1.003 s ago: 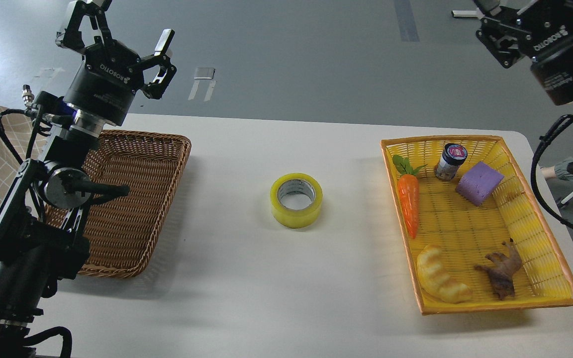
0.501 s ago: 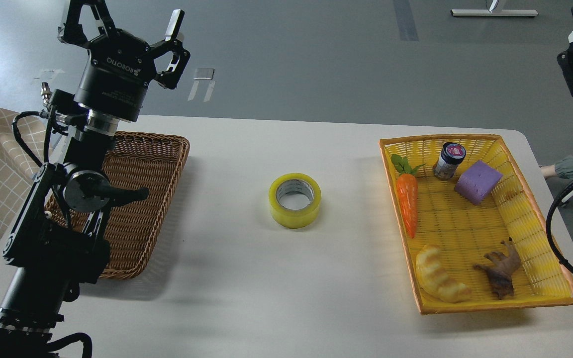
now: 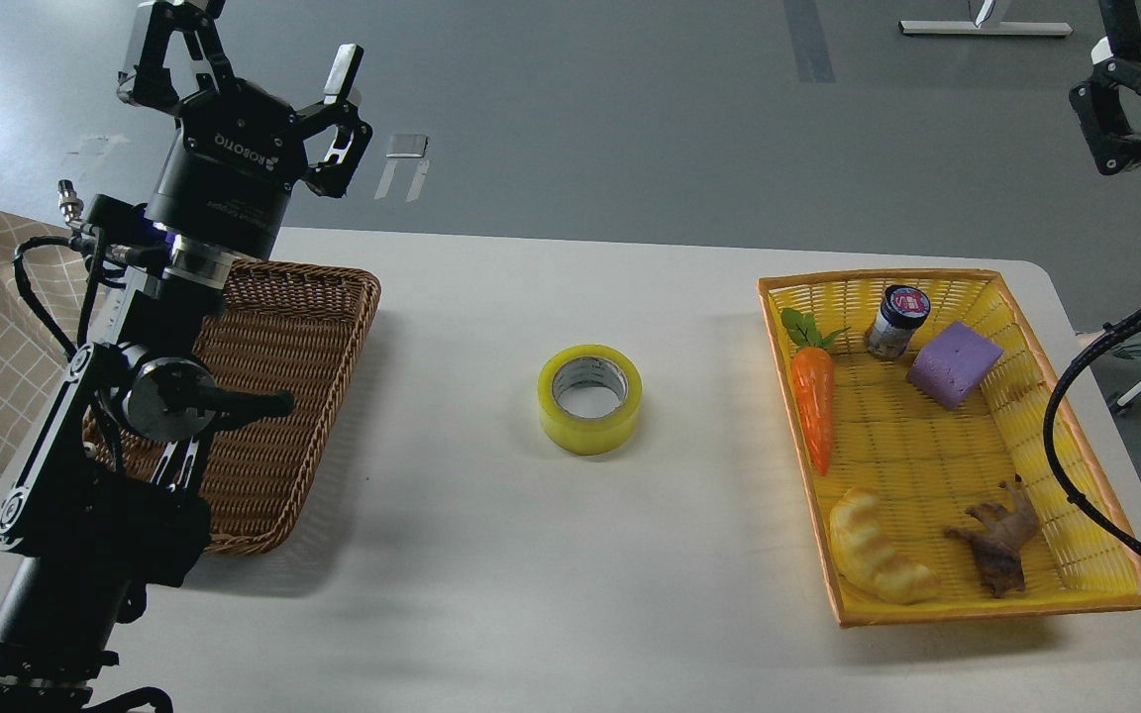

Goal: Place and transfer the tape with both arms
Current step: 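Reach the left gripper toward the tape roll on the table, then grasp the tape roll's rim with the left gripper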

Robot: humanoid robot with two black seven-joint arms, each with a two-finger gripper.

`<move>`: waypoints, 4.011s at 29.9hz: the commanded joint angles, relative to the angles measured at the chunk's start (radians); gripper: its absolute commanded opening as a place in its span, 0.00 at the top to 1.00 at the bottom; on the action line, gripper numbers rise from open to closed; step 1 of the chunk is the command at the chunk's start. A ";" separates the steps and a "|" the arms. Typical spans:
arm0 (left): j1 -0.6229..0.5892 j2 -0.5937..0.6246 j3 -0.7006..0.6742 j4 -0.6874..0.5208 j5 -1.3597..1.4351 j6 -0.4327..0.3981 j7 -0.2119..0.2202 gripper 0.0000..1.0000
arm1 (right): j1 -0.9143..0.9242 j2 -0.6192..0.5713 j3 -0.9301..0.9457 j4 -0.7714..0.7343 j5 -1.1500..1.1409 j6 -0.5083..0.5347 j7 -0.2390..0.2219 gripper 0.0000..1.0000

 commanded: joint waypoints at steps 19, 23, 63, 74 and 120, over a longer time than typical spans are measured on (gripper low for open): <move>-0.171 -0.012 0.517 0.030 1.051 0.460 0.325 0.02 | -0.014 -0.050 0.008 0.003 -0.003 0.000 0.000 0.00; -0.221 -0.059 0.572 0.131 1.202 0.477 0.340 0.02 | -0.003 -0.063 0.007 -0.001 -0.003 0.000 0.000 0.00; -0.227 -0.021 0.899 0.365 1.409 0.567 0.230 0.02 | 0.016 -0.063 0.010 -0.017 0.000 0.000 0.002 0.00; -0.337 -0.033 1.023 0.515 1.405 0.561 0.228 0.02 | 0.028 -0.064 0.008 -0.047 0.000 0.000 0.002 0.00; -0.284 0.020 1.025 0.558 1.316 0.477 0.241 0.02 | 0.023 -0.067 0.005 -0.101 -0.002 0.000 0.003 0.00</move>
